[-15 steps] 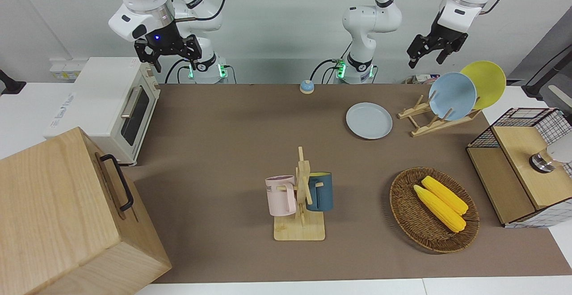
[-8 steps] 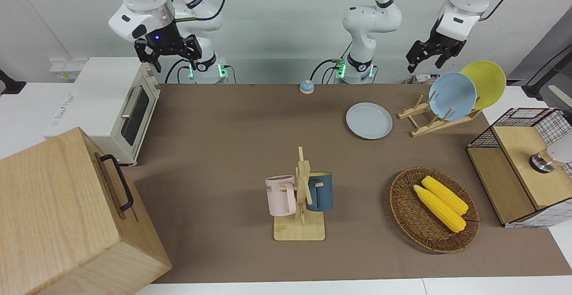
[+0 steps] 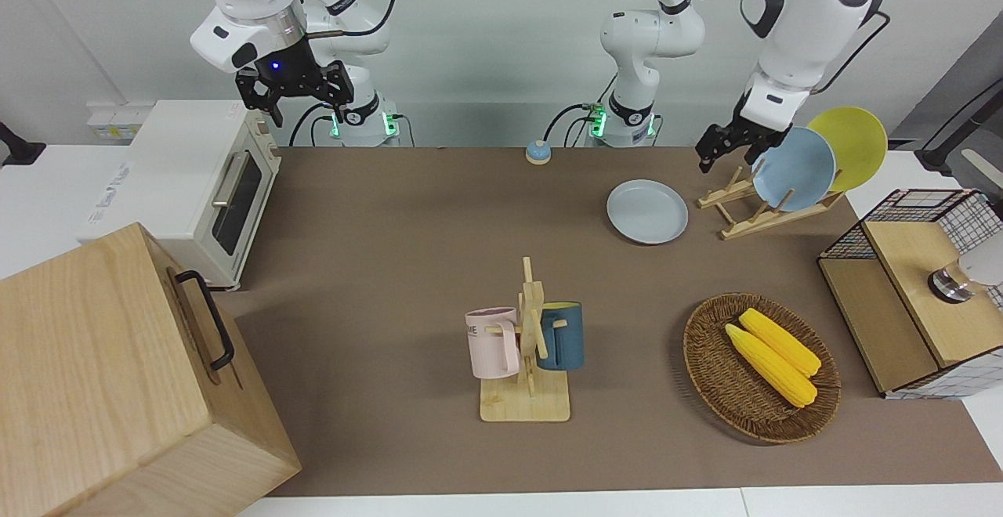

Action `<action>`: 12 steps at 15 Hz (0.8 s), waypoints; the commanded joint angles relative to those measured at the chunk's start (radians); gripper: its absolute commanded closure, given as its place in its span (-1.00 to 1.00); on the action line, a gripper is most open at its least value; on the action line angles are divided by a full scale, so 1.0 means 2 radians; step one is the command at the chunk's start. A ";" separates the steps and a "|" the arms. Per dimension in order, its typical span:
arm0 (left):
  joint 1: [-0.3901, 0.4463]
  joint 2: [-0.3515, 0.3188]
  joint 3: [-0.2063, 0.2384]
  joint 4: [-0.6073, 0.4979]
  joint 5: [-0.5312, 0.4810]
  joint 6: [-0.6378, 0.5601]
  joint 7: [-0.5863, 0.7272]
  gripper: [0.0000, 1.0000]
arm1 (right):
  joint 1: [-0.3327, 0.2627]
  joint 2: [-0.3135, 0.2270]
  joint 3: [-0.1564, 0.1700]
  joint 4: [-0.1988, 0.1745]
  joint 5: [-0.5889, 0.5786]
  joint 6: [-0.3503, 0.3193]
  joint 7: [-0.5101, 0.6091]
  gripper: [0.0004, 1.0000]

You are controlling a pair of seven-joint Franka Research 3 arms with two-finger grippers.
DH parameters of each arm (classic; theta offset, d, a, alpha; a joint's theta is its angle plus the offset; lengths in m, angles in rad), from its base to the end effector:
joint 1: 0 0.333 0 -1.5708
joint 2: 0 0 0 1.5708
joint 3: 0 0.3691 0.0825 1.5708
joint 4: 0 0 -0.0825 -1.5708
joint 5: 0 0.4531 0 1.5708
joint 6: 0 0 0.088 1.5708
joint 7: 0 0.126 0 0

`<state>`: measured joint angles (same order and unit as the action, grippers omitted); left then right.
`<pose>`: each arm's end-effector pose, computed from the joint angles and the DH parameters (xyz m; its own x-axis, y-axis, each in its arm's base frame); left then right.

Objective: Pick gray plate from table and place it on lower plate rack with left arm
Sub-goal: 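Move the left gripper toward the gray plate's near rim, then lower the left gripper and grasp the gray plate's rim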

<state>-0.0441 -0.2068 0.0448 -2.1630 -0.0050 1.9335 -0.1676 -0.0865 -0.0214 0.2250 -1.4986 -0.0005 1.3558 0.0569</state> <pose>0.5410 0.0009 0.4892 0.9855 0.1681 -0.0249 0.1684 -0.9857 0.0098 0.5844 0.0831 0.6922 0.9894 0.0798 -0.1211 0.0818 -0.9966 0.0122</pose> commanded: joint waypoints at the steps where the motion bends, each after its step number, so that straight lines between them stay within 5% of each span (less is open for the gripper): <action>1: 0.005 -0.025 -0.001 -0.077 0.043 0.046 0.015 -0.97 | -0.007 -0.002 0.003 0.003 0.002 -0.008 -0.002 -0.98; 4: 0.007 -0.016 -0.001 -0.111 0.045 0.066 0.014 -0.97 | -0.007 -0.002 0.003 0.003 0.002 -0.008 -0.002 -0.97; 12: 0.004 0.075 -0.001 -0.118 0.016 0.122 0.006 -0.97 | -0.007 -0.002 0.003 0.003 0.002 -0.008 -0.002 -0.97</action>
<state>-0.0372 -0.1248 0.0432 -2.3954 0.0507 2.1111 -0.1529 -0.0865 -0.0214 0.2250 -1.4986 -0.0005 1.3558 0.0569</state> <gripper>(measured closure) 0.009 0.009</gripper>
